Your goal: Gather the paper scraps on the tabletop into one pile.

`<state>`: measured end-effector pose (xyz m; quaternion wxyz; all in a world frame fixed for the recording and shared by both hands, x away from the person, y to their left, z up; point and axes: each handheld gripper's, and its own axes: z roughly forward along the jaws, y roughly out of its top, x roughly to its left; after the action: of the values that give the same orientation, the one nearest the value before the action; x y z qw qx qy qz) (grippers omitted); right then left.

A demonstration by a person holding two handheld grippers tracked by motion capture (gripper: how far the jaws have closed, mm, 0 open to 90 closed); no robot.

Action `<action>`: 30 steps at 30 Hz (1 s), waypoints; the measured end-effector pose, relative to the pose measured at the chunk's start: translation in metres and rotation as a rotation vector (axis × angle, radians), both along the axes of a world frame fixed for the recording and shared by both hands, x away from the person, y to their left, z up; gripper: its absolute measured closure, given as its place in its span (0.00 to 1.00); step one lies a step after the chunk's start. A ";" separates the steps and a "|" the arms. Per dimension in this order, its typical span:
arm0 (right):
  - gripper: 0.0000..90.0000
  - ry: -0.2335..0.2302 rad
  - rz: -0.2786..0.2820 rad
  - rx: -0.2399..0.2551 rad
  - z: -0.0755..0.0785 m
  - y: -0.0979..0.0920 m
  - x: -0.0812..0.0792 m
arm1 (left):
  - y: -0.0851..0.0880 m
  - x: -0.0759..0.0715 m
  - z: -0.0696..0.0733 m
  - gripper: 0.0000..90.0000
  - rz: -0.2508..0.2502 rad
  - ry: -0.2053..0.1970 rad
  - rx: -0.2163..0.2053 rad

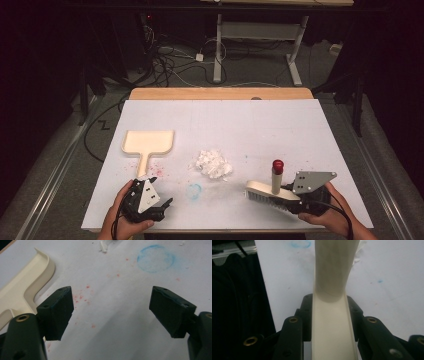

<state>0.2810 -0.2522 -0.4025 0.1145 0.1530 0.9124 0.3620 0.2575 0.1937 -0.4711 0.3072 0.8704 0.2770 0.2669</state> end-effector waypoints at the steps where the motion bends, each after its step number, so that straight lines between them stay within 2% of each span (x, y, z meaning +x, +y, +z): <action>1: 0.75 0.007 0.004 0.001 -0.004 0.003 0.001 | 0.000 0.000 0.000 0.21 -0.002 0.000 -0.002; 3: 0.75 0.021 0.010 0.010 -0.009 0.009 0.005 | -0.001 0.001 0.000 0.21 -0.005 0.001 0.001; 7: 0.75 -0.016 -0.004 0.014 -0.011 0.031 0.020 | -0.002 0.002 -0.001 0.21 -0.009 0.003 -0.003; 10: 0.75 -0.025 -0.019 0.055 -0.010 0.049 0.037 | 0.000 0.003 -0.001 0.21 -0.011 0.005 -0.007; 12: 0.75 -0.047 -0.022 0.047 -0.012 0.061 0.046 | 0.000 0.003 -0.001 0.21 -0.009 0.006 -0.012; 17: 0.75 -0.061 -0.008 0.044 -0.016 0.085 0.062 | 0.002 0.003 -0.001 0.21 -0.010 0.006 -0.015; 22: 0.75 -0.072 -0.003 0.054 -0.013 0.093 0.065 | 0.002 0.003 -0.001 0.21 -0.009 0.009 -0.015; 27: 0.75 -0.063 0.017 0.088 0.001 0.084 0.057 | 0.003 0.002 -0.001 0.21 -0.004 0.005 -0.018; 30: 0.75 -0.074 0.016 0.093 0.009 0.079 0.052 | 0.002 0.001 -0.001 0.21 -0.006 0.005 -0.012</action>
<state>0.3325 -0.1732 -0.3940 0.1381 0.1372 0.8910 0.4103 0.2590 0.1958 -0.4718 0.3124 0.8701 0.2765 0.2624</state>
